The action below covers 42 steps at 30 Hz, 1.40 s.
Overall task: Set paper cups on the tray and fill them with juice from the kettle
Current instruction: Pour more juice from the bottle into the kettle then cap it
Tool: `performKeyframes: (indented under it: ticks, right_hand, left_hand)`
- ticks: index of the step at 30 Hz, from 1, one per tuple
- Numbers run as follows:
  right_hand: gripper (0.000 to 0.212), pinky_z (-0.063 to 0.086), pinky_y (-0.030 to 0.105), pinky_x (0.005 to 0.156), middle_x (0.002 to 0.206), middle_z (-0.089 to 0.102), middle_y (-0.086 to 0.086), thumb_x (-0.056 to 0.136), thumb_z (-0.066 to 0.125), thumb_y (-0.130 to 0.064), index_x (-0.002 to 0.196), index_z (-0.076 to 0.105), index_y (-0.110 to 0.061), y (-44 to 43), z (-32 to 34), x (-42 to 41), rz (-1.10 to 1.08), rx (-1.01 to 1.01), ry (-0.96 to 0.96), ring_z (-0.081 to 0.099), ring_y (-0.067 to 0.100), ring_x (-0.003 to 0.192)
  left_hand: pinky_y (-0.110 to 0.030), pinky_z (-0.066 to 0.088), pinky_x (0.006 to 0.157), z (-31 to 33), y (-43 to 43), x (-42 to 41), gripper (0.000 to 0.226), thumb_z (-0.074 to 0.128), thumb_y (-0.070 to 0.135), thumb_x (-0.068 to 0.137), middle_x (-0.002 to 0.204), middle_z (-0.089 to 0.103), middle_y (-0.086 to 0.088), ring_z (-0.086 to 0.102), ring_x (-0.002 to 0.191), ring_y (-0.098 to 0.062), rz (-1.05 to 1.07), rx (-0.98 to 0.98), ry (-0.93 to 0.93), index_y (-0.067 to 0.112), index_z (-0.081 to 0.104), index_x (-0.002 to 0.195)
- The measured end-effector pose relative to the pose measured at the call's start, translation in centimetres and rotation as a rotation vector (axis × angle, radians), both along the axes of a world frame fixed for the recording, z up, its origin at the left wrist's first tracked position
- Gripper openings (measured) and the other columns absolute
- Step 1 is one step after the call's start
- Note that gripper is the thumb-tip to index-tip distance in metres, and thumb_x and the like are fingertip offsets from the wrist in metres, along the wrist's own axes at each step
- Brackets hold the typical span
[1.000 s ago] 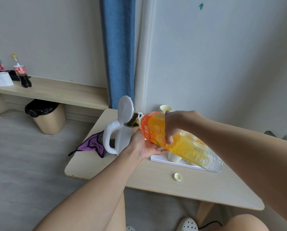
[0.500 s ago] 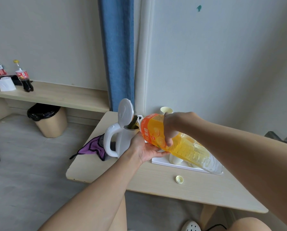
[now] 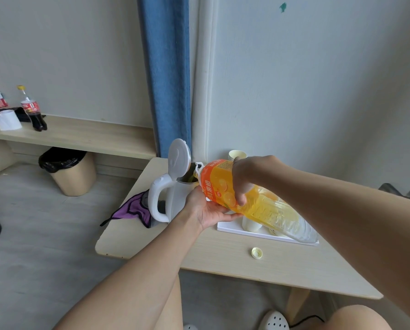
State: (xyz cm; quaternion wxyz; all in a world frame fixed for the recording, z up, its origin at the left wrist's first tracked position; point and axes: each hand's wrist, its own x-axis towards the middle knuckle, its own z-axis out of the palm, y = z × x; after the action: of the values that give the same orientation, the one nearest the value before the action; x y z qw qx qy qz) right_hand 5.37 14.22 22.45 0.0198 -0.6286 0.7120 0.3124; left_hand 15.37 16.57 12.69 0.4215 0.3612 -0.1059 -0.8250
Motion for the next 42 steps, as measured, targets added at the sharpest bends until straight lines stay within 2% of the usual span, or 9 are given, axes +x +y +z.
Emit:
performKeyframes:
  ticks: [3,8,14,21,25,28,34,38,42]
  right_hand:
    - [0.101,0.046,0.049,0.095,0.118,0.058,0.005,0.062,0.084,-0.051,0.143,0.035,-0.018,0.0,0.1,0.2,0.004,0.003,0.004,0.06,0.036,0.104]
    - [0.104,0.047,0.048,0.094,0.115,0.059,0.004,0.057,0.086,-0.051,0.143,0.036,-0.02,0.2,0.5,0.6,-0.013,0.012,0.019,0.06,0.035,0.101]
    - [0.102,0.048,0.047,0.093,0.115,0.059,0.004,0.059,0.086,-0.05,0.143,0.036,-0.02,0.5,0.7,0.7,-0.012,-0.013,0.02,0.06,0.033,0.101]
    - [0.095,0.047,0.045,0.081,0.118,0.058,0.003,0.064,0.085,-0.048,0.143,0.038,-0.023,1.1,1.3,1.1,-0.022,-0.031,0.04,0.058,0.034,0.1]
    - [0.092,0.046,0.046,0.076,0.118,0.057,0.003,0.066,0.085,-0.047,0.142,0.04,-0.023,1.5,1.6,1.3,-0.038,-0.04,0.047,0.057,0.034,0.097]
    - [0.087,0.045,0.046,0.079,0.114,0.055,0.004,0.067,0.085,-0.045,0.139,0.042,-0.023,1.8,1.9,1.4,-0.049,-0.058,0.037,0.054,0.034,0.094]
    - [0.08,0.045,0.046,0.081,0.114,0.055,0.003,0.068,0.085,-0.042,0.135,0.046,-0.022,2.0,2.2,1.5,-0.054,-0.064,0.025,0.054,0.034,0.093]
    - [0.075,0.044,0.047,0.082,0.117,0.058,0.003,0.067,0.086,-0.041,0.129,0.05,-0.022,2.0,2.2,1.6,-0.058,-0.064,0.027,0.057,0.034,0.096]
    - [0.071,0.044,0.046,0.079,0.114,0.06,0.002,0.067,0.086,-0.041,0.127,0.053,-0.022,1.9,2.4,1.8,-0.064,-0.052,0.038,0.058,0.032,0.093]
  left_hand:
    - [-0.073,0.038,0.1,-0.1,-0.1,0.1,0.044,0.04,0.04,0.11,0.112,0.07,-0.032,0.063,0.105,-0.053,-0.006,-0.005,0.002,0.004,0.064,0.117]
    - [-0.073,0.041,0.096,-0.1,-0.1,0.0,0.044,0.041,0.039,0.11,0.098,0.075,-0.033,0.064,0.105,-0.053,-0.009,-0.006,0.004,0.004,0.065,0.117]
    - [-0.072,0.039,0.099,0.1,-0.1,0.1,0.044,0.039,0.04,0.111,0.094,0.075,-0.033,0.064,0.104,-0.052,-0.009,-0.01,-0.004,0.004,0.065,0.117]
    - [-0.072,0.039,0.1,0.0,-0.2,0.0,0.044,0.038,0.038,0.111,0.095,0.075,-0.033,0.064,0.104,-0.052,-0.006,-0.012,-0.006,0.004,0.065,0.116]
    - [-0.073,0.04,0.096,0.1,-0.3,0.0,0.044,0.039,0.038,0.111,0.104,0.074,-0.032,0.064,0.104,-0.052,-0.006,-0.008,-0.008,0.004,0.065,0.119]
    - [-0.073,0.041,0.094,0.0,-0.5,0.0,0.044,0.039,0.038,0.111,0.11,0.072,-0.032,0.064,0.104,-0.053,-0.006,-0.003,-0.003,0.004,0.065,0.121]
    - [-0.073,0.043,0.09,0.0,-0.6,-0.1,0.042,0.041,0.037,0.11,0.105,0.074,-0.032,0.065,0.105,-0.053,-0.003,0.004,0.004,0.004,0.065,0.121]
    - [-0.073,0.043,0.093,-0.1,-0.7,-0.1,0.044,0.039,0.037,0.111,0.115,0.072,-0.033,0.064,0.109,-0.053,-0.006,0.002,0.012,0.004,0.065,0.125]
    - [-0.074,0.041,0.096,-0.1,-0.8,-0.1,0.043,0.04,0.036,0.111,0.105,0.074,-0.034,0.064,0.108,-0.053,-0.003,0.01,0.021,0.003,0.065,0.122]
